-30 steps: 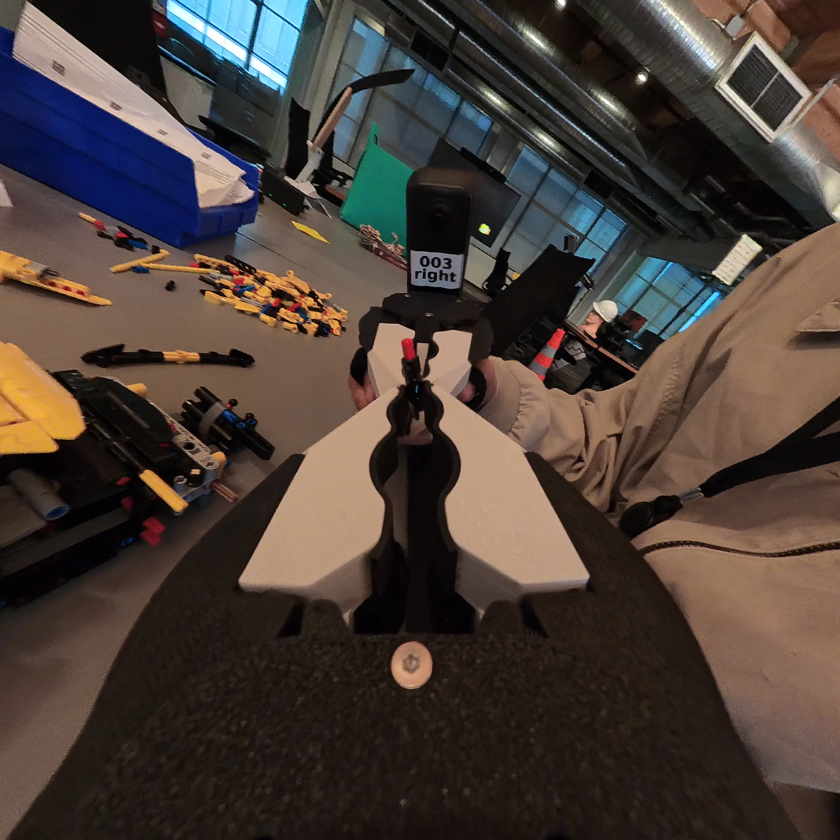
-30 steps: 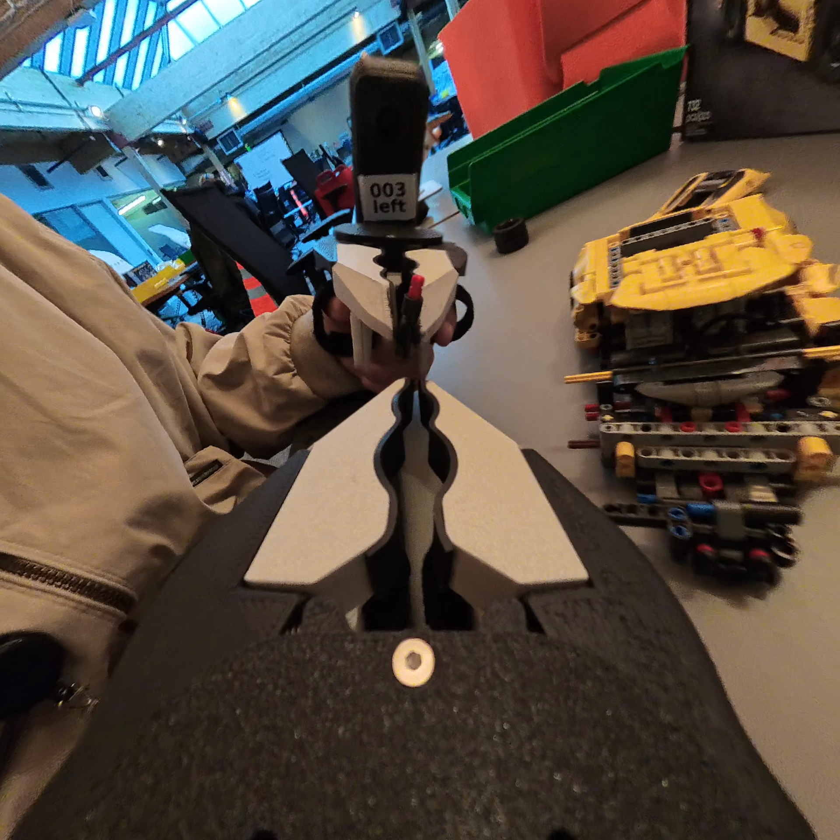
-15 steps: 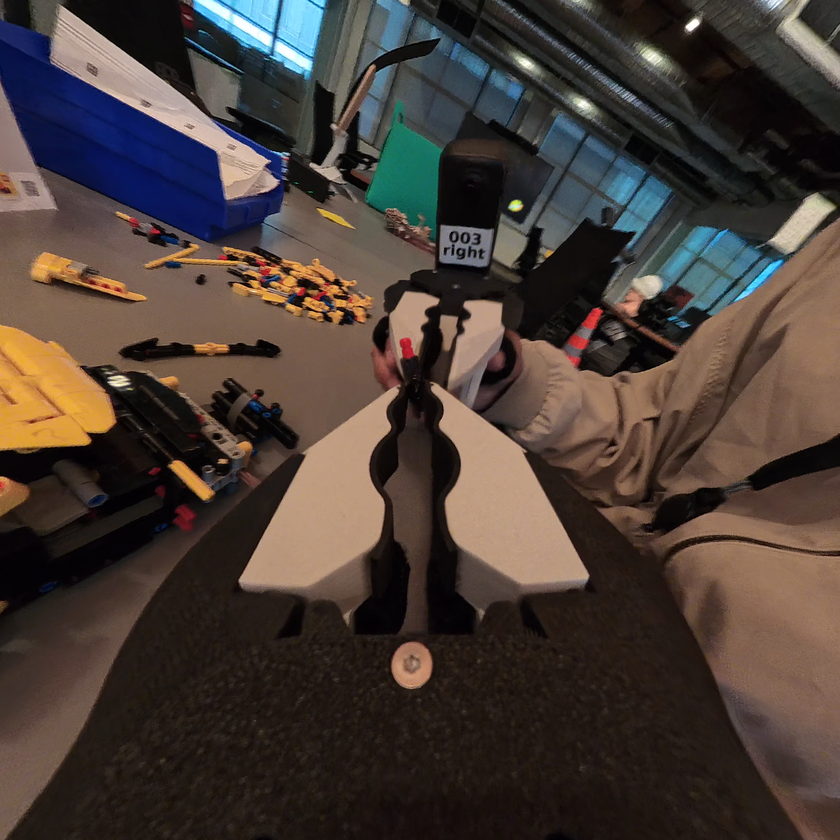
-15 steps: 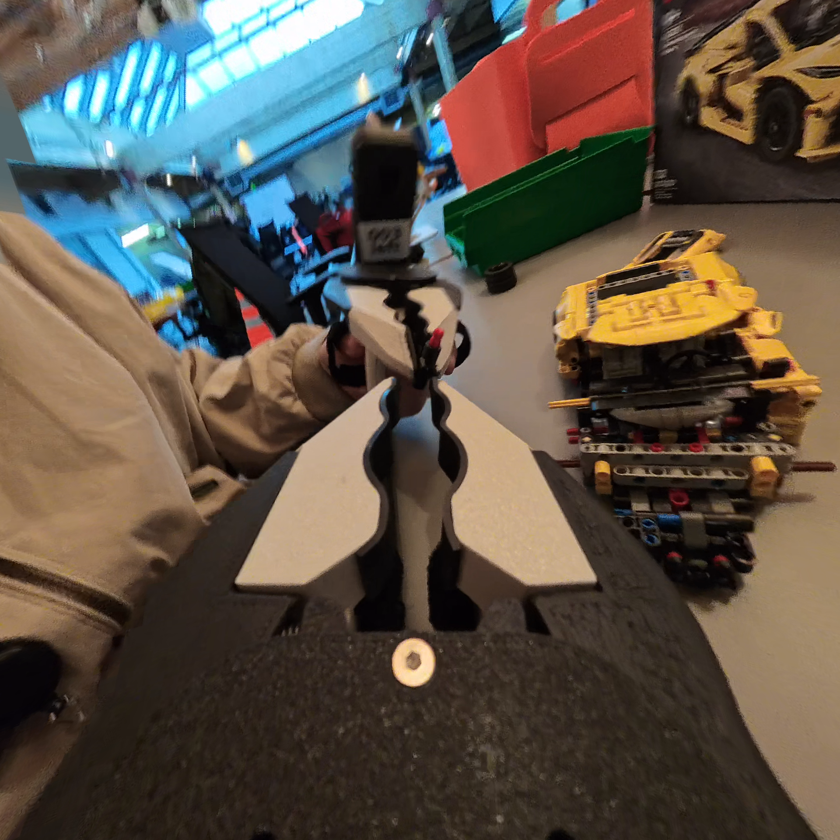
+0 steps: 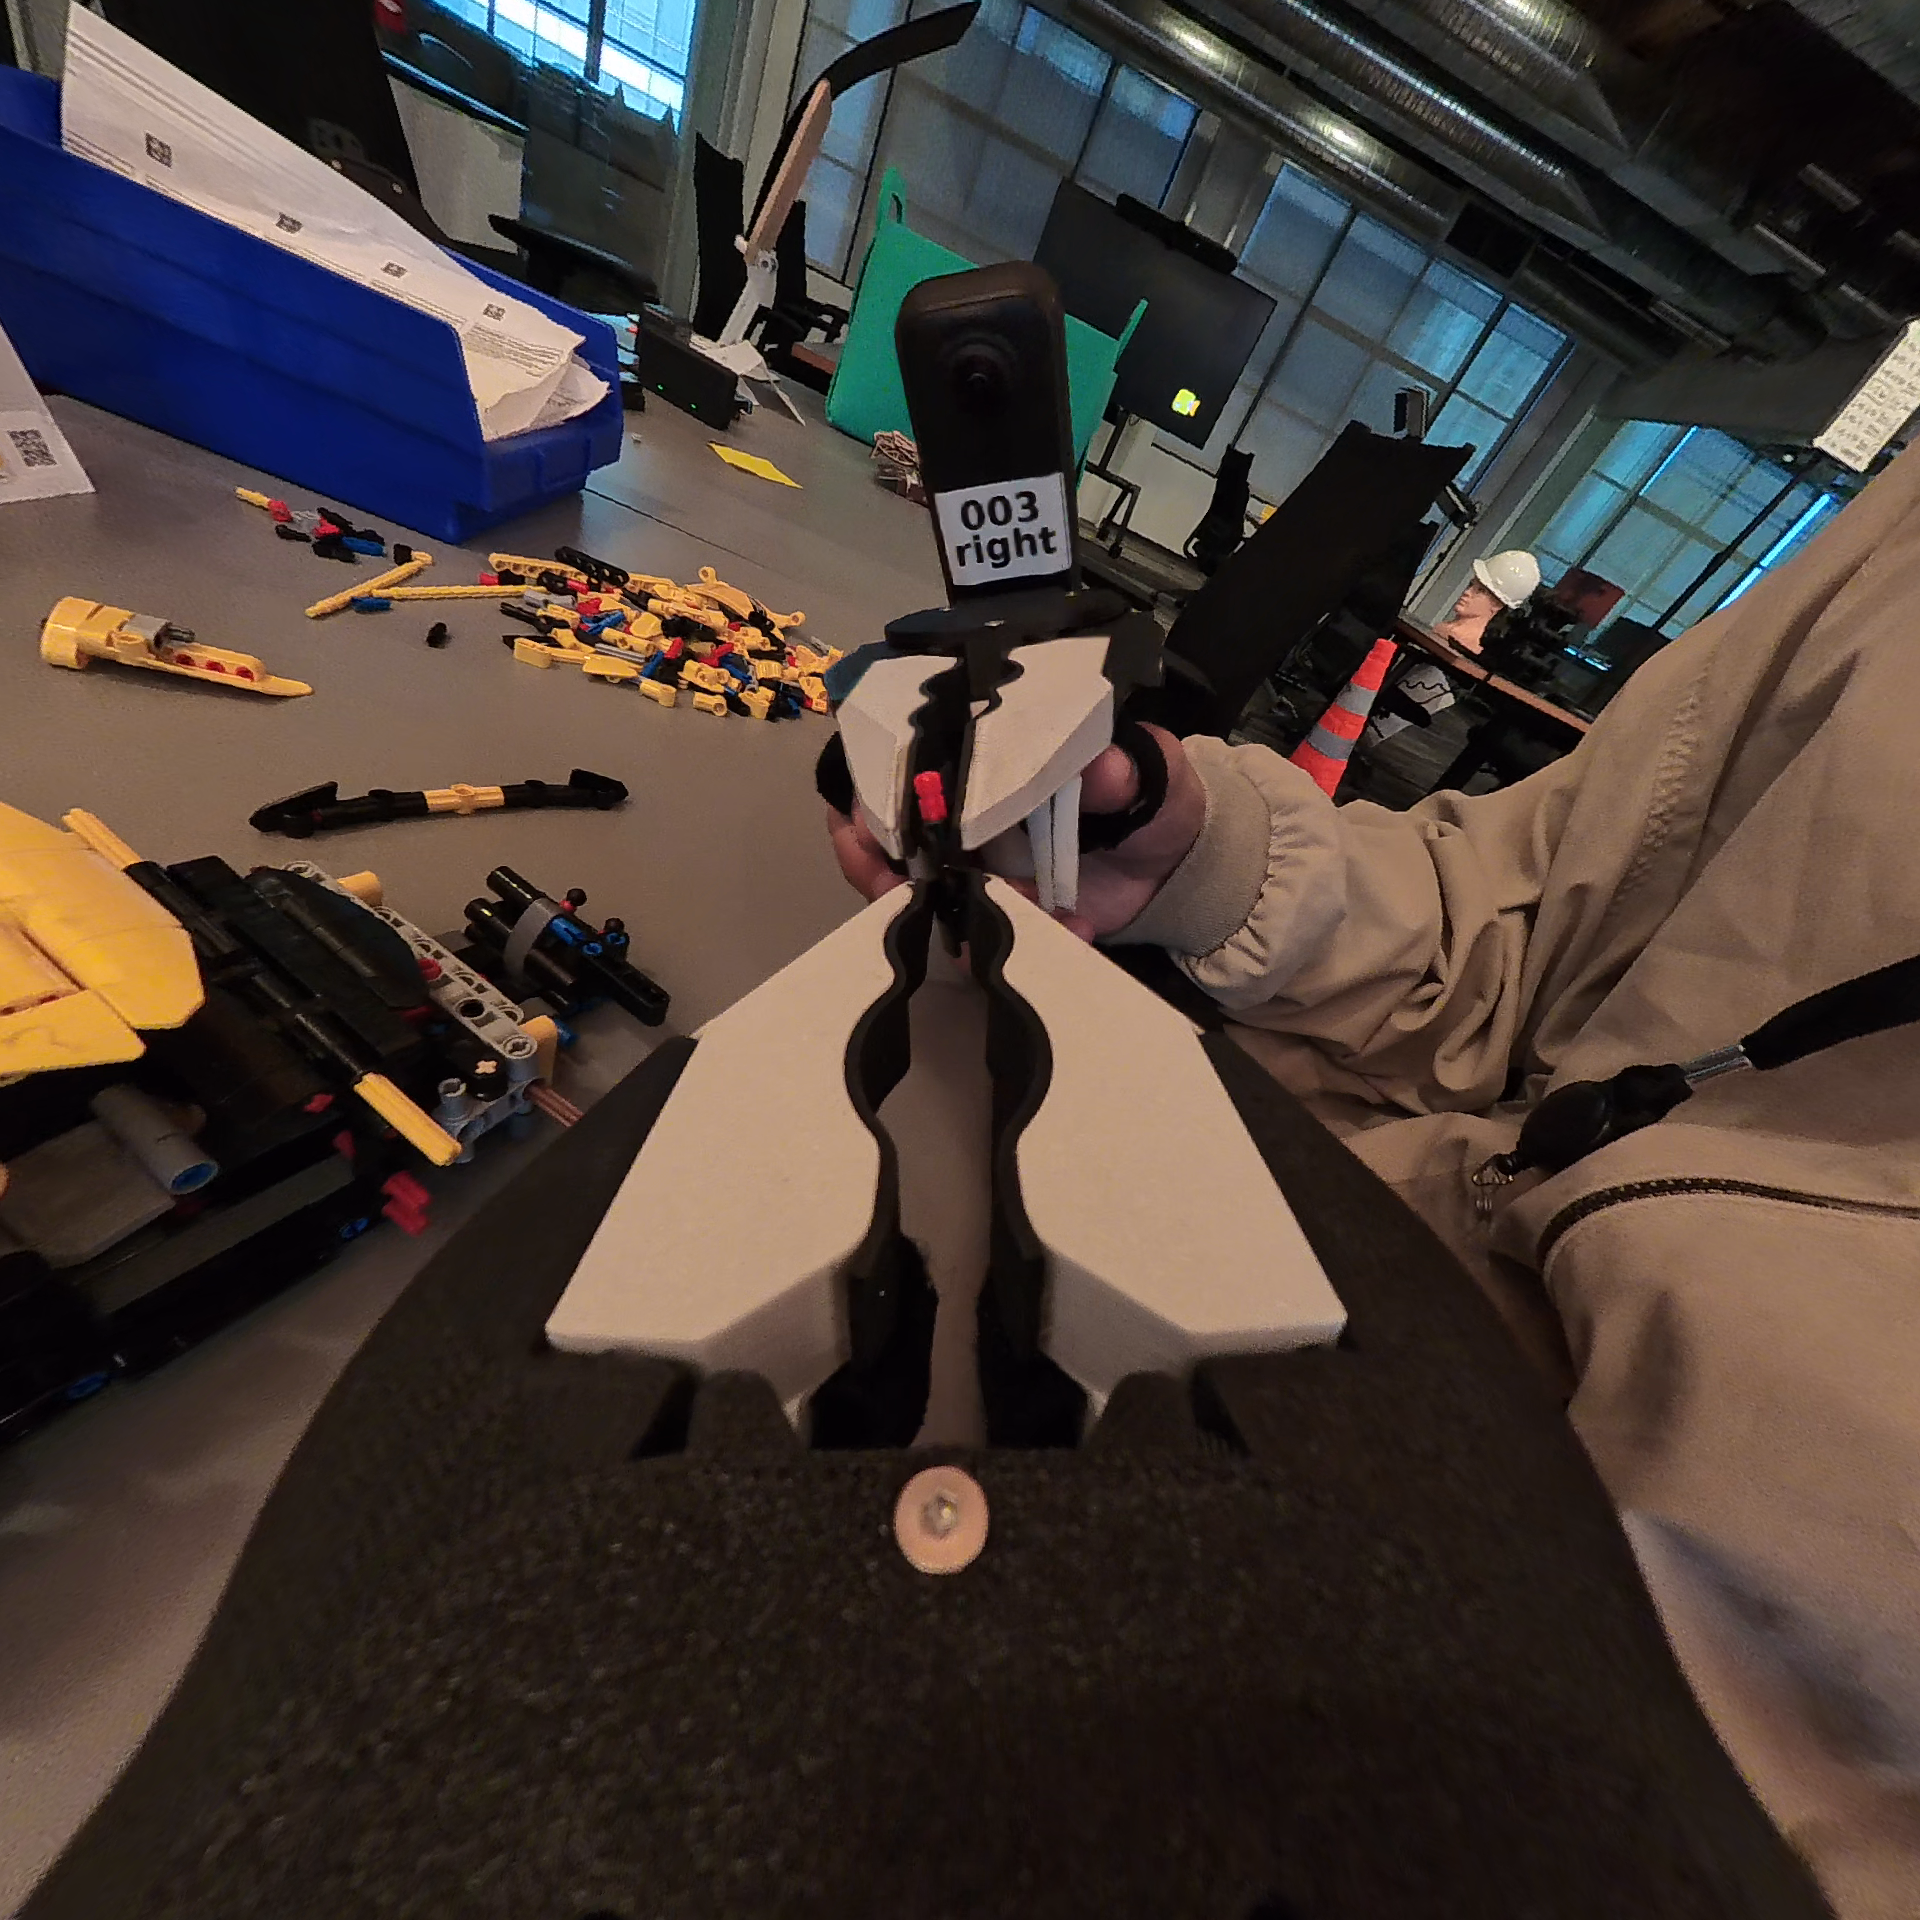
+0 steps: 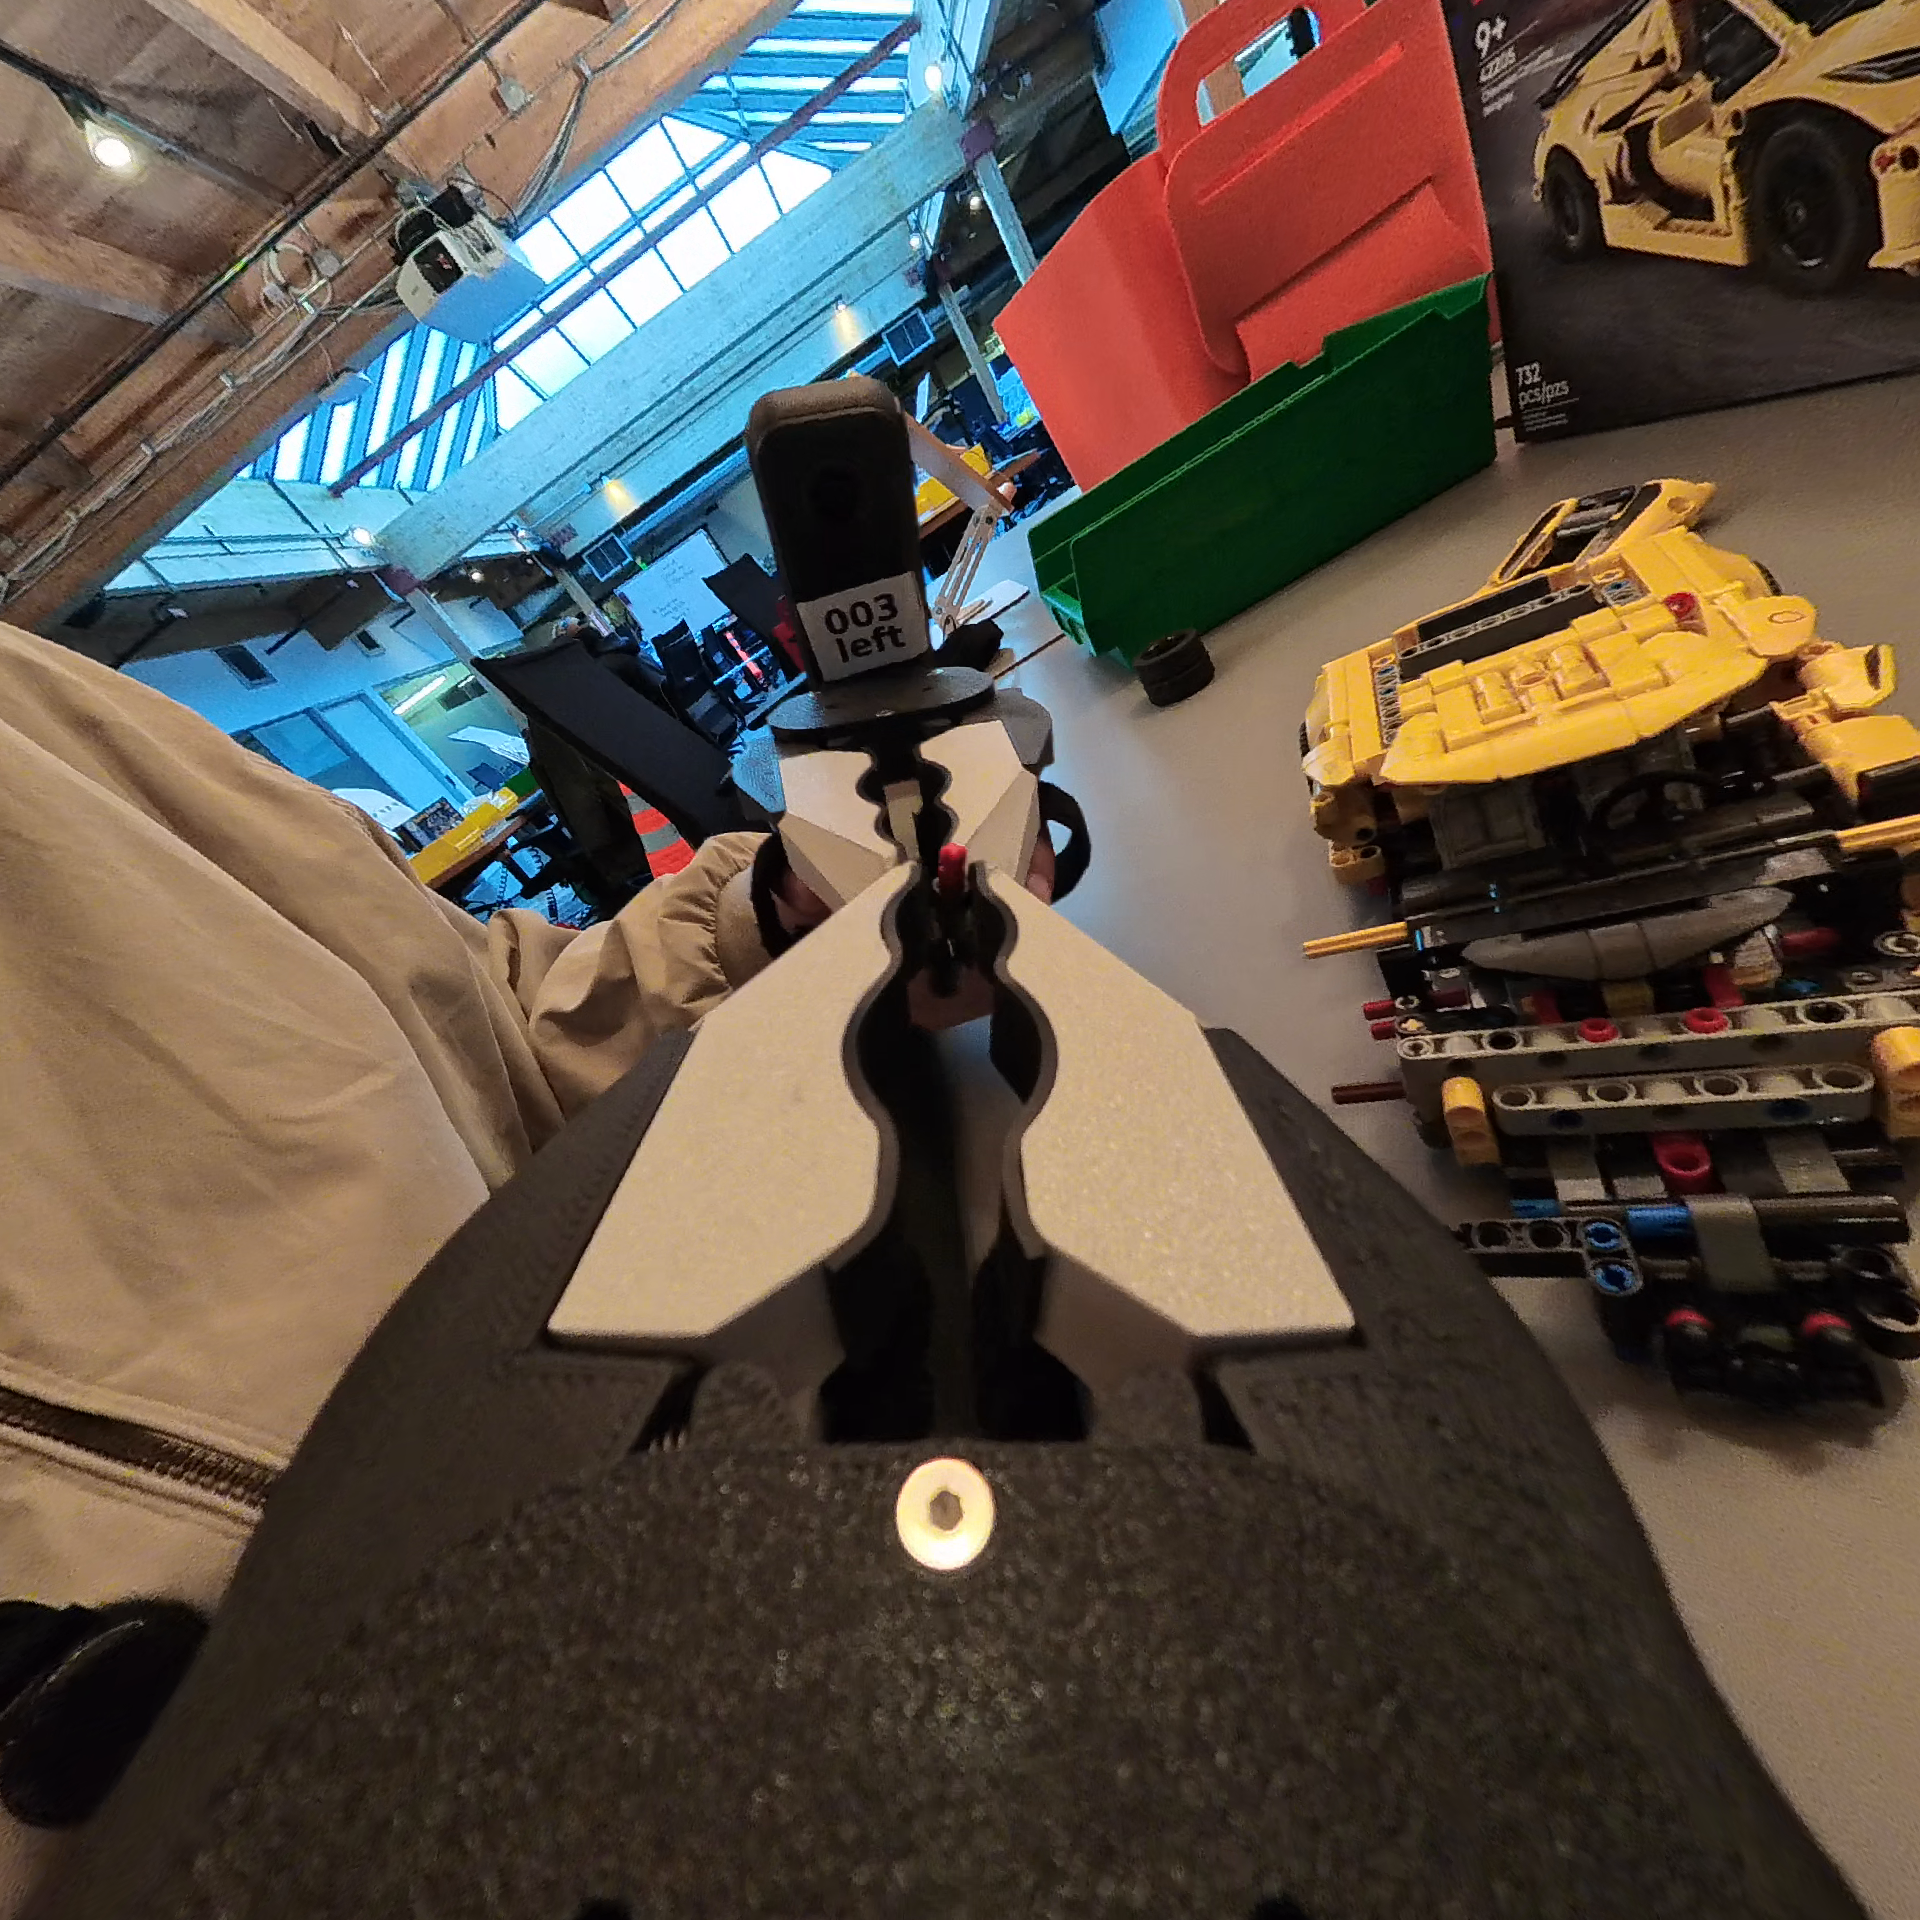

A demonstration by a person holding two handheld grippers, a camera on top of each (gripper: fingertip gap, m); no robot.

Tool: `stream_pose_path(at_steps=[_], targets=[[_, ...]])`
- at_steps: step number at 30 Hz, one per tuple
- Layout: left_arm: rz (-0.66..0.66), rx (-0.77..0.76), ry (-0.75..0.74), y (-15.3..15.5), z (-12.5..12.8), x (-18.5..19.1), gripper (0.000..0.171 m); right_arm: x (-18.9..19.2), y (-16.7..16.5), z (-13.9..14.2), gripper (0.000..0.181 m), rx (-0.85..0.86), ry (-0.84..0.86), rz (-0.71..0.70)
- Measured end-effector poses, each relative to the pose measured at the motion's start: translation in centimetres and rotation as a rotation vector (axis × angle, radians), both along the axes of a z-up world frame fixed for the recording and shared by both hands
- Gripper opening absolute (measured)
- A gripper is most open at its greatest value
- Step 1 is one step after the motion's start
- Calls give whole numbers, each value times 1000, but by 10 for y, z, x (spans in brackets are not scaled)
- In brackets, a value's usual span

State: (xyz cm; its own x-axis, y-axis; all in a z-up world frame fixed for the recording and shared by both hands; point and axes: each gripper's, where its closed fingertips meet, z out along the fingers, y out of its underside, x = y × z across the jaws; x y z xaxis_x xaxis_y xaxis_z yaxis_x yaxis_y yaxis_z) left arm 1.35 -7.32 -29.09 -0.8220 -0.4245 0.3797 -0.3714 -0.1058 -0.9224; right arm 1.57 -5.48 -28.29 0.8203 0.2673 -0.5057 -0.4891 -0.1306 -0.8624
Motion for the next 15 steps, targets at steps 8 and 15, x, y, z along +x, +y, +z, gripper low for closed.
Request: stream_pose_path(at_steps=[8, 15], targets=[[6, -25, -14, 4, 5, 0, 5, 0, 3, 6, 5, 52, 107, 17], [0, -51, -4, 4, 8, 0, 6, 1, 3, 10, 6, 68, 174, 31]])
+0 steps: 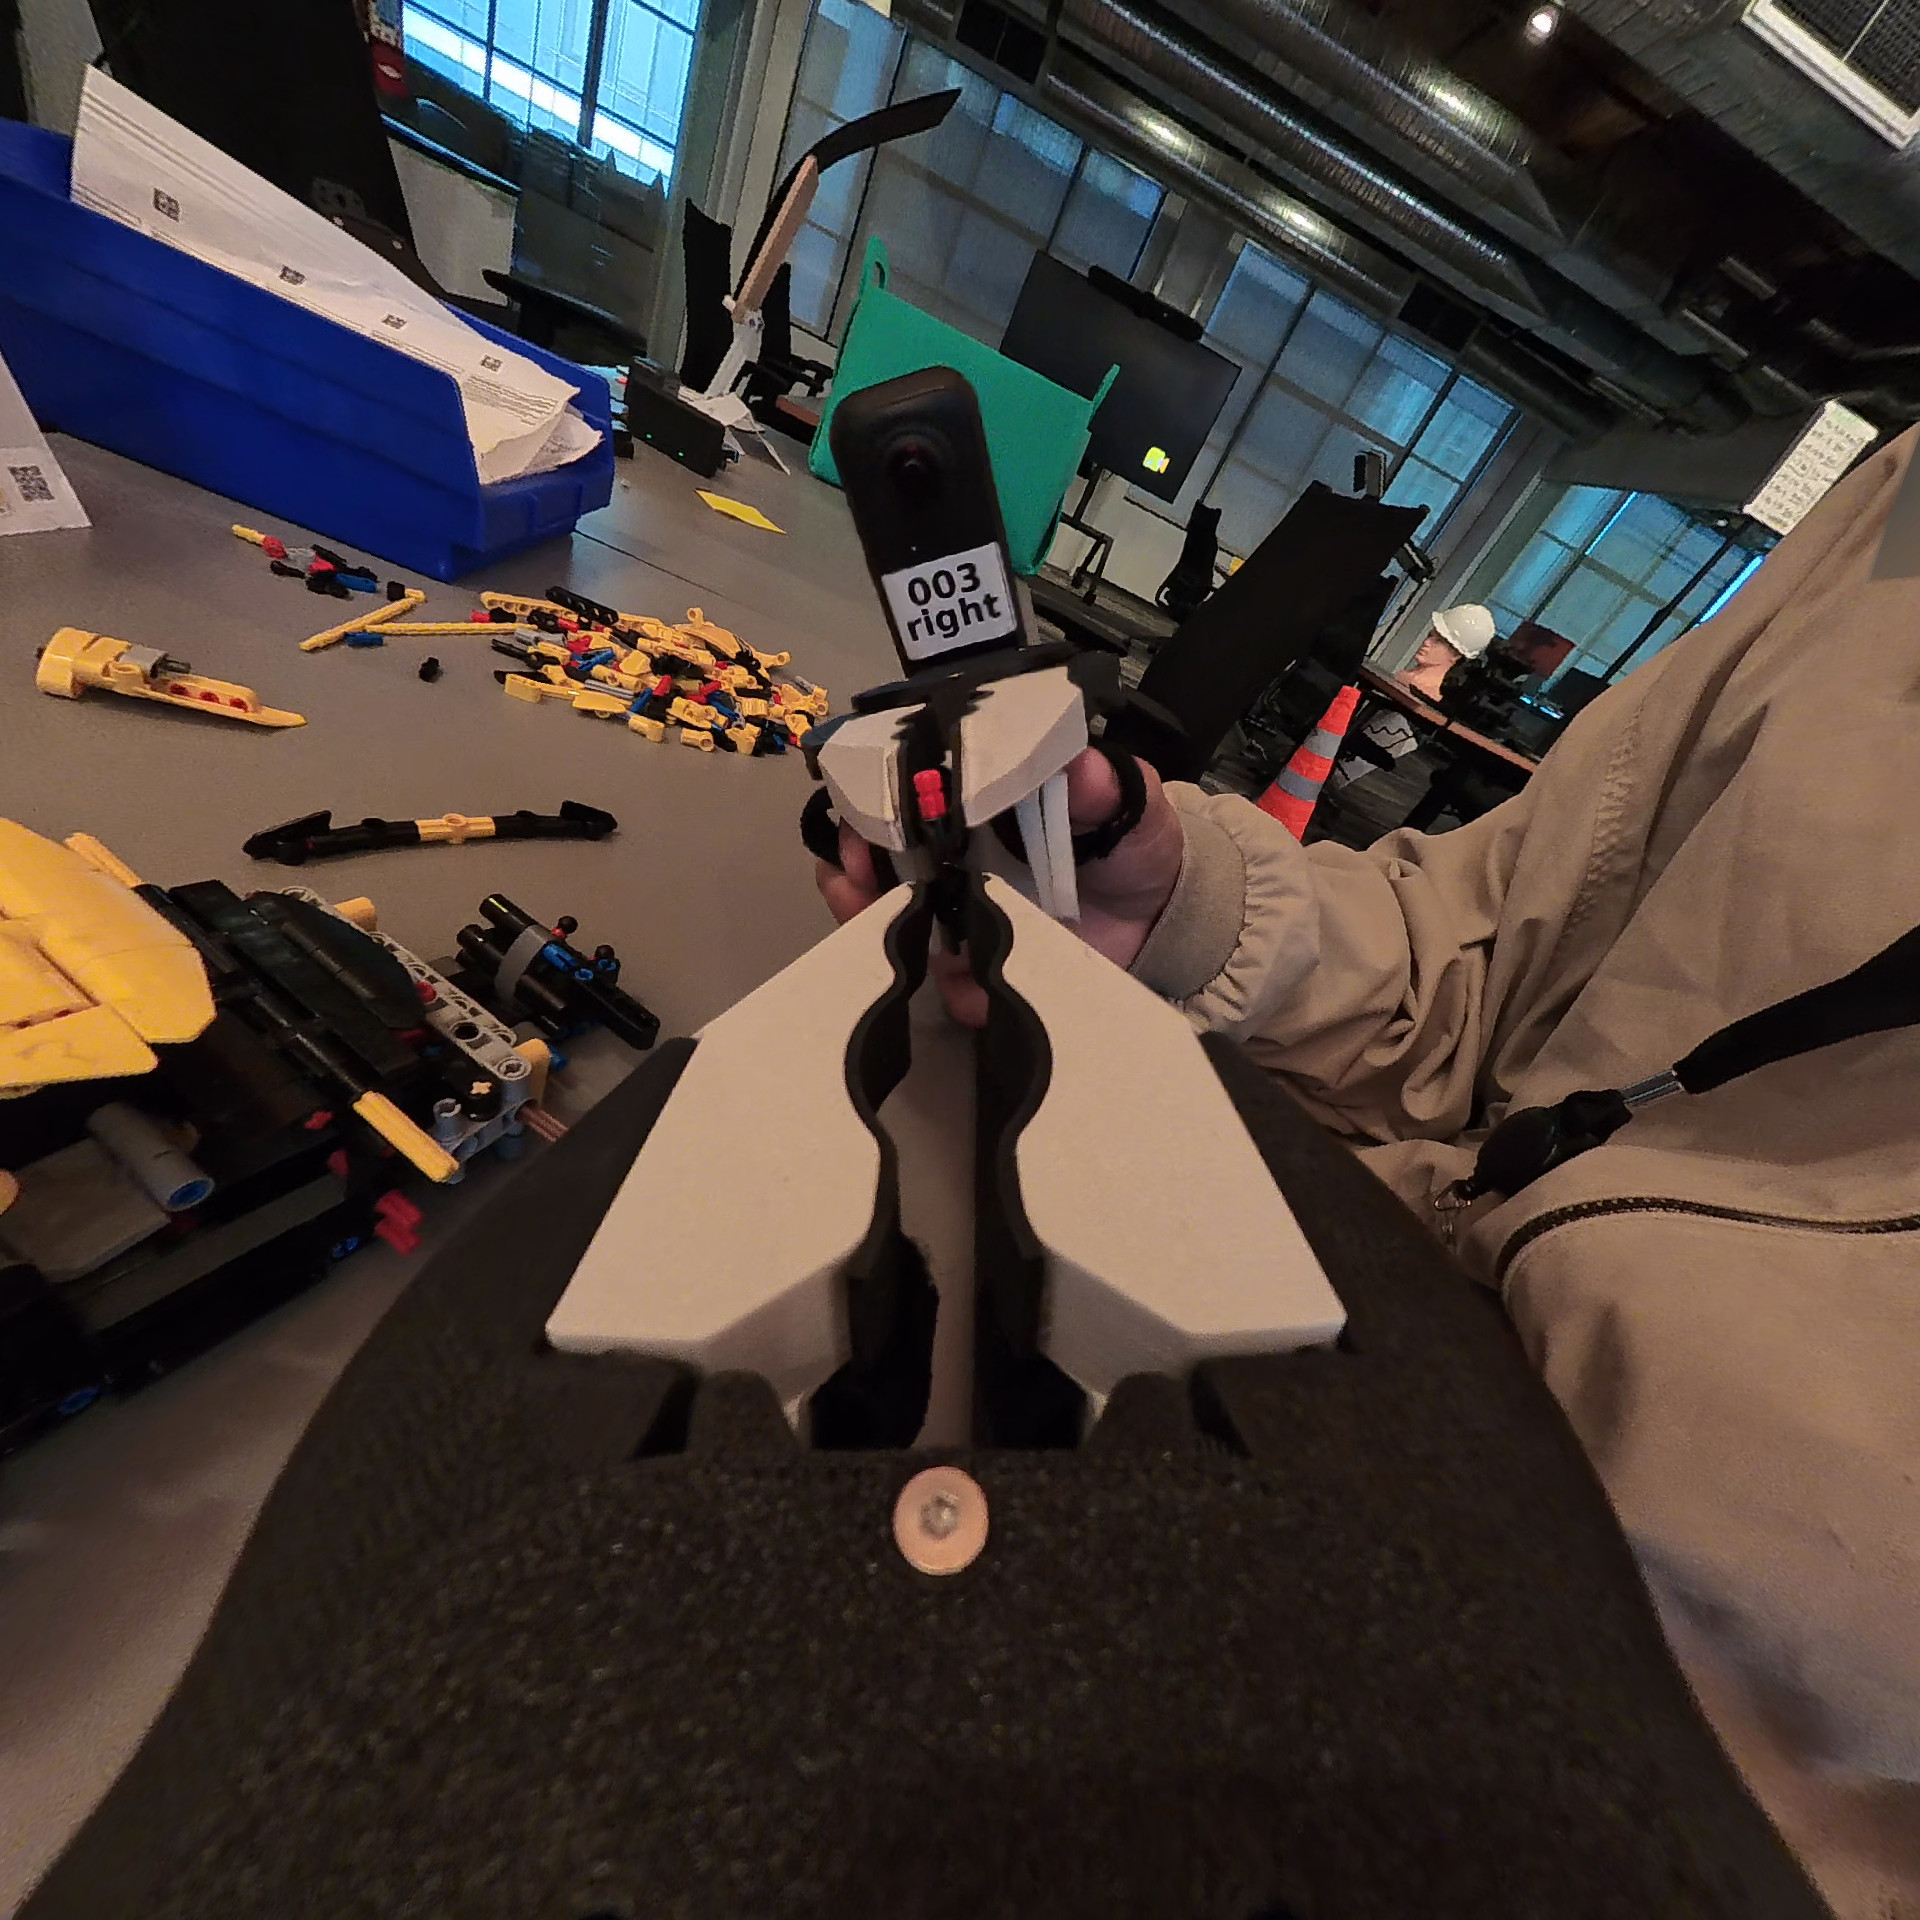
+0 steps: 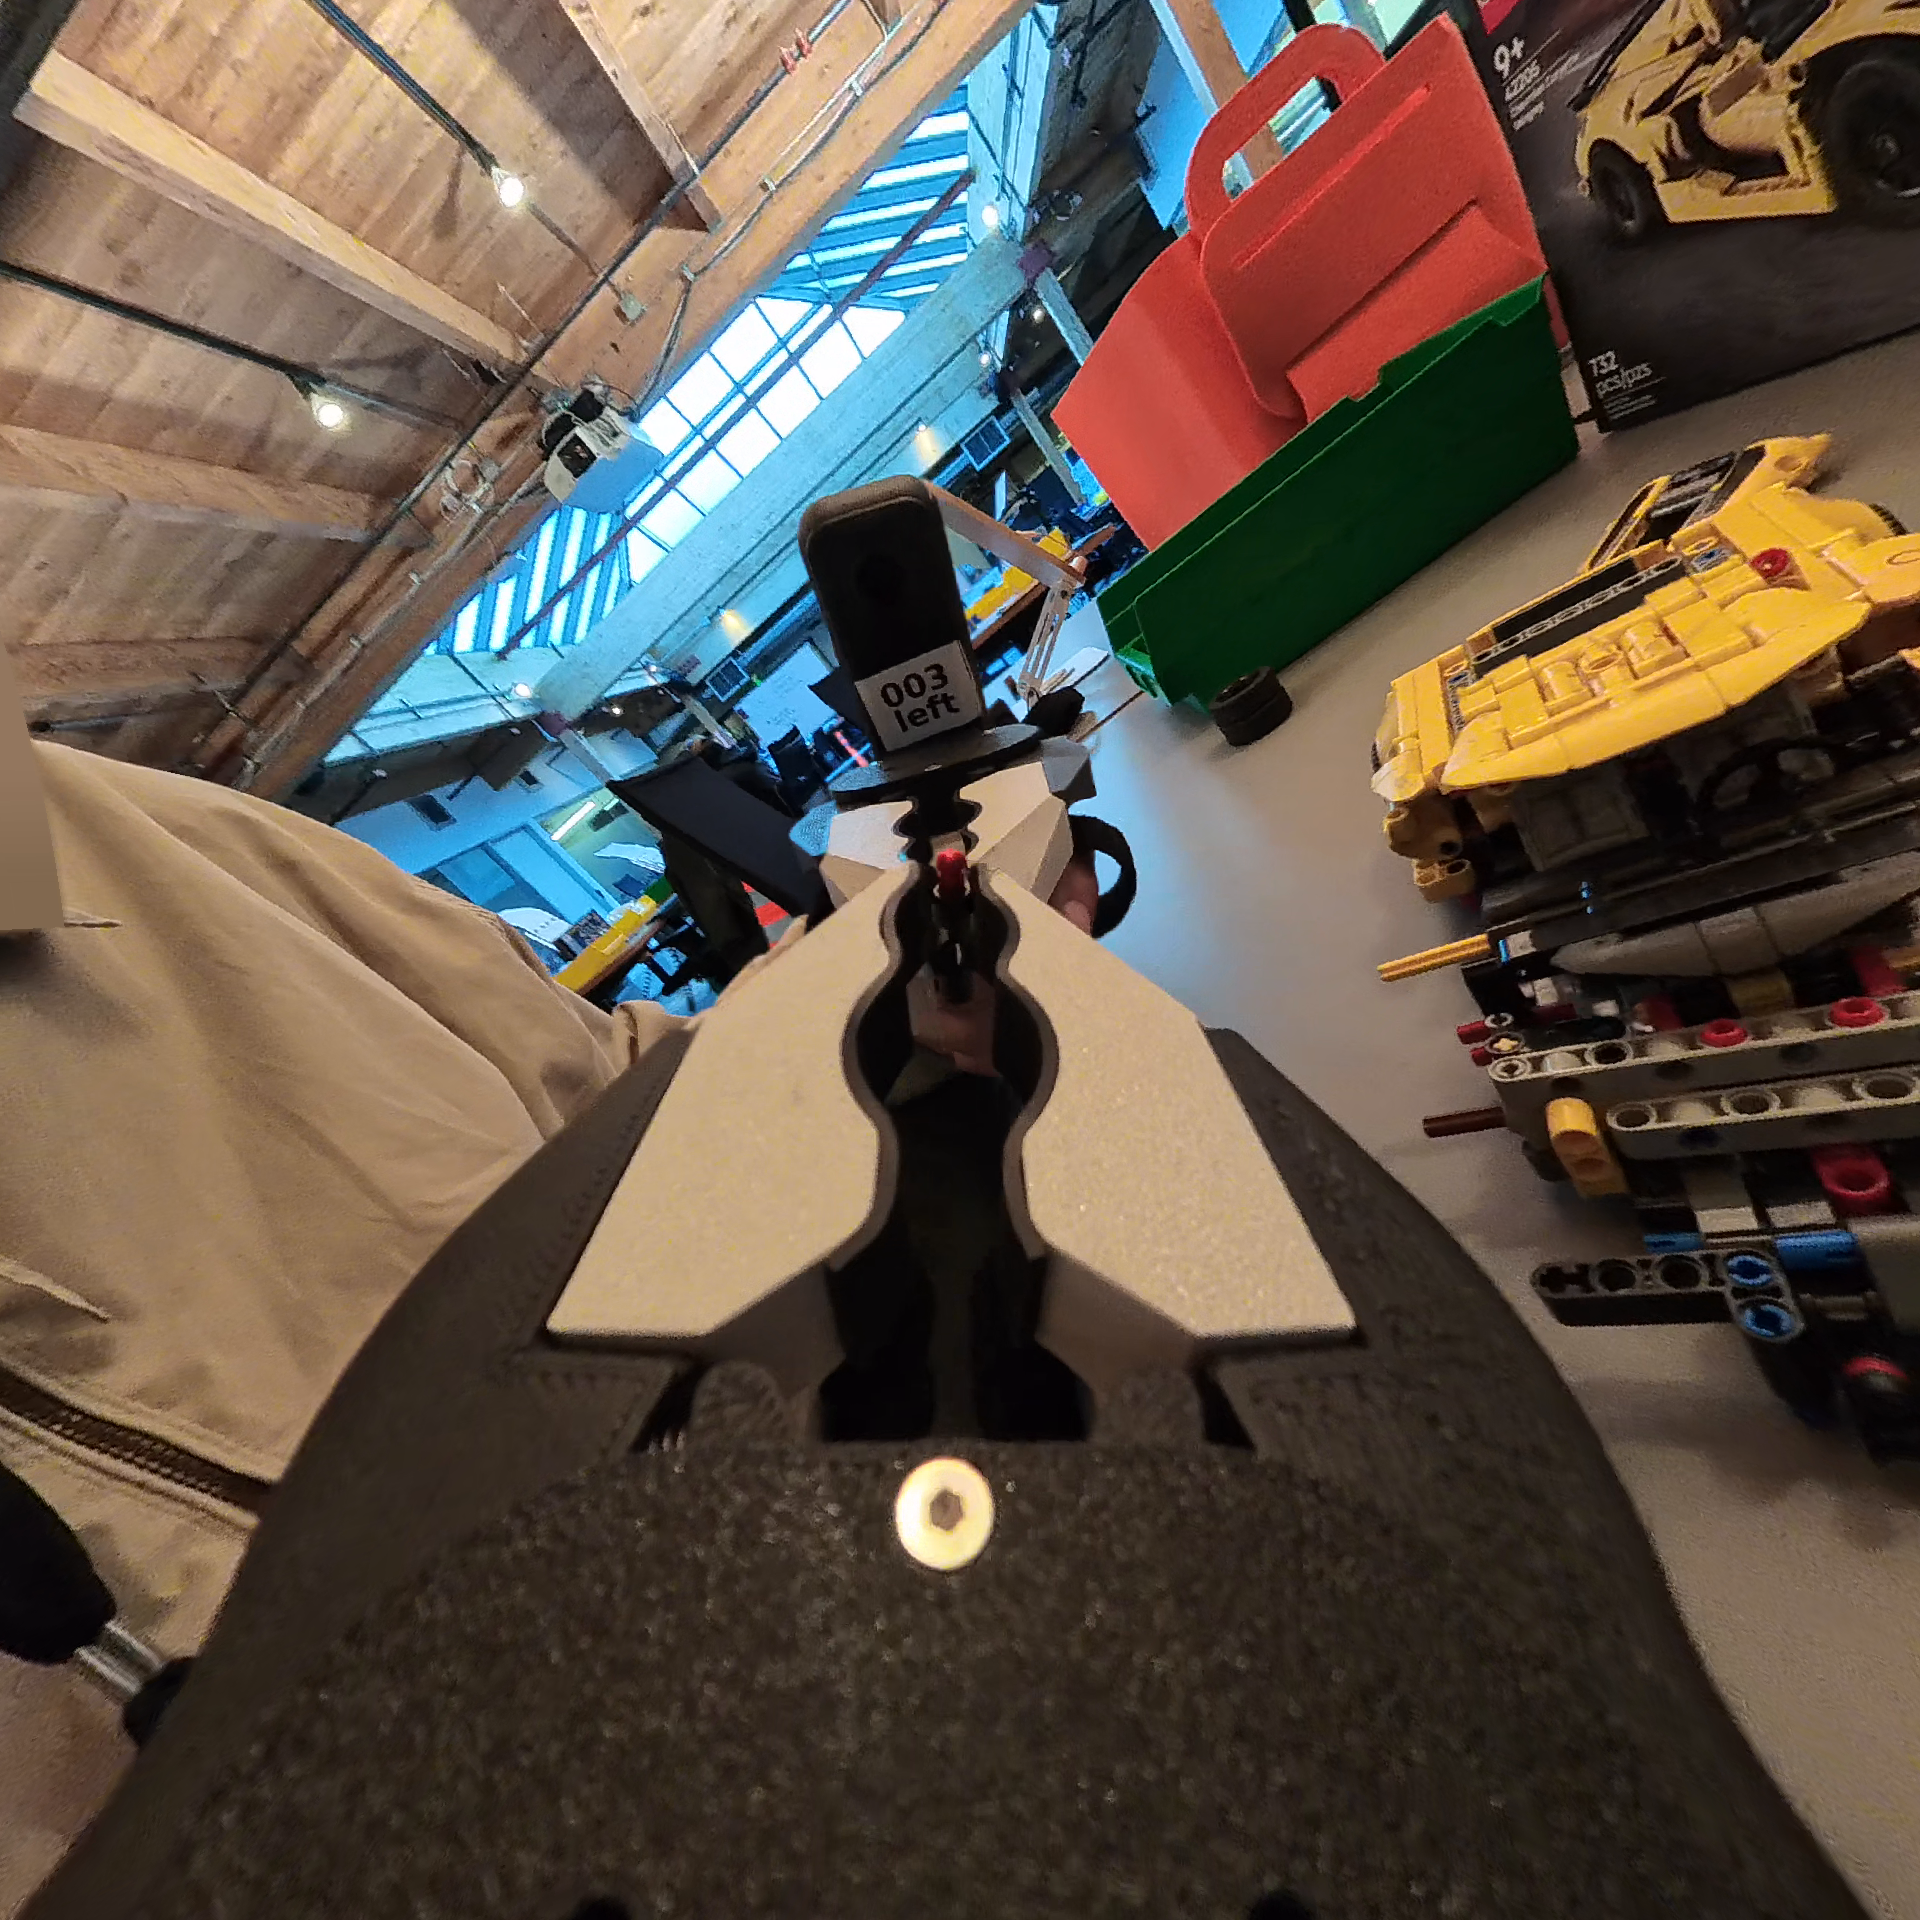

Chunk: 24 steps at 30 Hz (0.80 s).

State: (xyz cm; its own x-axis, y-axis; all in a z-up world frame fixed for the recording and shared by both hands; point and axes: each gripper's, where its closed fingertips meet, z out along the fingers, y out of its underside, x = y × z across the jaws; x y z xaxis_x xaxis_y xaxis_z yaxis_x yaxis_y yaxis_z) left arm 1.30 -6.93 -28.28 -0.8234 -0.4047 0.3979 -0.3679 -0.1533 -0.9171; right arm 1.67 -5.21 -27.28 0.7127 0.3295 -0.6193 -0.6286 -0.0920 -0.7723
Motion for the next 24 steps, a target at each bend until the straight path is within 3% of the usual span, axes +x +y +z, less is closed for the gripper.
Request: stream_pose_path(at_steps=[5, 15, 21, 24], targets=[[0, -13, 14, 0, 0, 1, 6, 4, -1, 5, 3, 28, 64, -13], [-1, -8, 31, -2, -2, 1, 6, 3, 0, 0, 3, -2, -68, -47], [138, 134, -13, -1, -16, 16, 6, 21, -1, -10, 0, -75, -130, -181], [163, 116, -21, -1, -12, 21, 6, 29, -3, -4, 0, -17, -23, -193]])
